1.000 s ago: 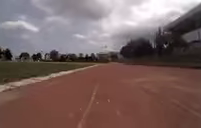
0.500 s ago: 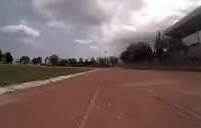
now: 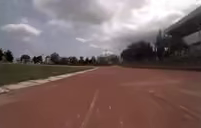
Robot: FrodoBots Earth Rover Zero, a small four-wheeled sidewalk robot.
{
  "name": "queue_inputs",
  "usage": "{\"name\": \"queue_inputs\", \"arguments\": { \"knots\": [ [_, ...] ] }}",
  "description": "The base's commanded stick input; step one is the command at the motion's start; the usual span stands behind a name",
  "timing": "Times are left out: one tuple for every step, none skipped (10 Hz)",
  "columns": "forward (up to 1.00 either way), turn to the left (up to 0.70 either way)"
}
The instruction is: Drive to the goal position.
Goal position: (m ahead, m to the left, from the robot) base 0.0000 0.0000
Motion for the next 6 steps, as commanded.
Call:
{"name": "queue_inputs", "arguments": {
  "knots": [
    [0.45,0.00],
    [0.45,0.00],
    [0.45,0.00],
    [0.45,0.00],
    [0.45,0.00],
    [0.45,0.00]
  ]
}}
